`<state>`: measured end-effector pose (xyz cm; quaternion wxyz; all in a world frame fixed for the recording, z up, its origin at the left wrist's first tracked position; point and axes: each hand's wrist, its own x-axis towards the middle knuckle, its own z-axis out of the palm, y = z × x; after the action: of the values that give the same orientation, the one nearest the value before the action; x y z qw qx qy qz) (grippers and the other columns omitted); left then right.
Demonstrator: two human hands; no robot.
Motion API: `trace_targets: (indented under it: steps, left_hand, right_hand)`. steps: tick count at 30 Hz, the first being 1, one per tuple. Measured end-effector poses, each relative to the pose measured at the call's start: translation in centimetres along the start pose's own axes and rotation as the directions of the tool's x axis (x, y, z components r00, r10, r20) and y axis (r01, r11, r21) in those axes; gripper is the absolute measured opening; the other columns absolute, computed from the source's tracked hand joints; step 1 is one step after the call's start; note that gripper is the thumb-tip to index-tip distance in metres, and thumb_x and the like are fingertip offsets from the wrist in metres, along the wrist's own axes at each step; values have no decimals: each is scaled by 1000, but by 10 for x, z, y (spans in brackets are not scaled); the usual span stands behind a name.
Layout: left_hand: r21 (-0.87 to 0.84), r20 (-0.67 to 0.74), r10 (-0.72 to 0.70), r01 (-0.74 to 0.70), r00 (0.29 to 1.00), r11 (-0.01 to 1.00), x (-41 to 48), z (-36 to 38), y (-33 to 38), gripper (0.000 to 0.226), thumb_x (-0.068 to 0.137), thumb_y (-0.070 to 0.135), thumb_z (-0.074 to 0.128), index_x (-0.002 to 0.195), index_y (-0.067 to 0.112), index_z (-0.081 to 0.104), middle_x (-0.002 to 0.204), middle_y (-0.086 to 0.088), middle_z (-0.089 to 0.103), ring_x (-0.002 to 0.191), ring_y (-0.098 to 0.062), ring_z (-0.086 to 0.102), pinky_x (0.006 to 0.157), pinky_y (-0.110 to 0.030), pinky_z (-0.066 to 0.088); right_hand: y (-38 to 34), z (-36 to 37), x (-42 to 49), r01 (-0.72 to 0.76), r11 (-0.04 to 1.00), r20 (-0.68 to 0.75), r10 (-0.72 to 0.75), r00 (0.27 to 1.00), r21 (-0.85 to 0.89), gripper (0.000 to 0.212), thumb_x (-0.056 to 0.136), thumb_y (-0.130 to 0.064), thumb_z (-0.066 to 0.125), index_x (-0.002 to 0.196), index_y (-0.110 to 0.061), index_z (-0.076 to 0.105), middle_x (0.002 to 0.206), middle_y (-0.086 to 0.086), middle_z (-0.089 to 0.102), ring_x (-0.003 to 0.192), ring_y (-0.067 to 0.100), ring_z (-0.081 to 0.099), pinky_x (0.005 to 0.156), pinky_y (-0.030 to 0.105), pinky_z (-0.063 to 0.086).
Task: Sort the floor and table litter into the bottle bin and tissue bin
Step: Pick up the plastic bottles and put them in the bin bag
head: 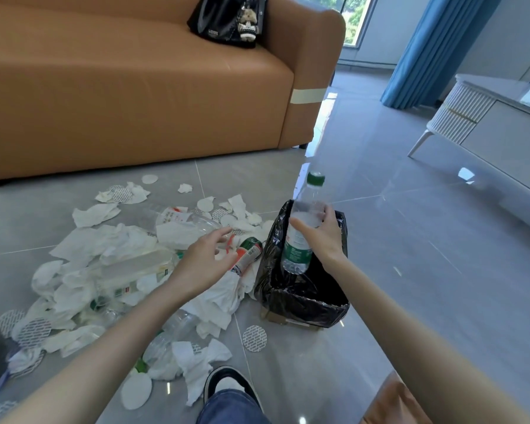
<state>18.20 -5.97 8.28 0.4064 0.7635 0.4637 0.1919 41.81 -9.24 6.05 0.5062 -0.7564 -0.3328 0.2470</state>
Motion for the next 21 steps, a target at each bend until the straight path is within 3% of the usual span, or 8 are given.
trace_targets:
  steps: [2, 5, 11, 21]
  left_hand:
    - [-20, -9, -9, 9, 1000, 1000, 1, 0, -5, 51, 91, 31, 57, 140, 25, 41, 136, 2, 51, 109, -15, 53, 89, -28, 41]
    - [-15, -7, -40, 39, 999, 999, 6, -1, -14, 50, 93, 25, 55, 140, 26, 40, 136, 1, 50, 114, -18, 53, 87, -27, 41]
    - [-20, -19, -56, 56, 998, 998, 38, -11, -20, 48, 92, 20, 53, 139, 23, 43, 135, -2, 51, 108, -18, 55, 84, -27, 41]
    - [-181, 10, -117, 117, 993, 977, 64, 8, -35, 42, 94, 24, 53, 136, 27, 45, 127, 5, 53, 100, -11, 55, 72, -18, 42]
  right_hand:
    - [18, 3, 5, 9, 995, -42, -13, 999, -101, 69, 70, -32, 80, 127, -24, 41, 120, -2, 53, 105, 19, 54, 92, 36, 46]
    - [38, 9, 20, -20, 987, -40, 13, 999, -158, 69, 73, -23, 79, 130, -24, 39, 124, 1, 52, 103, 17, 50, 86, 29, 40]
    - [58, 24, 73, -124, 969, -97, 105, 990, -212, 75, 73, -23, 81, 135, -19, 39, 132, 9, 49, 121, 27, 48, 97, 34, 39]
    - [86, 64, 126, -177, 954, -75, 163, 984, -241, 66, 74, -21, 80, 130, -14, 45, 128, 13, 51, 114, 29, 52, 92, 34, 43]
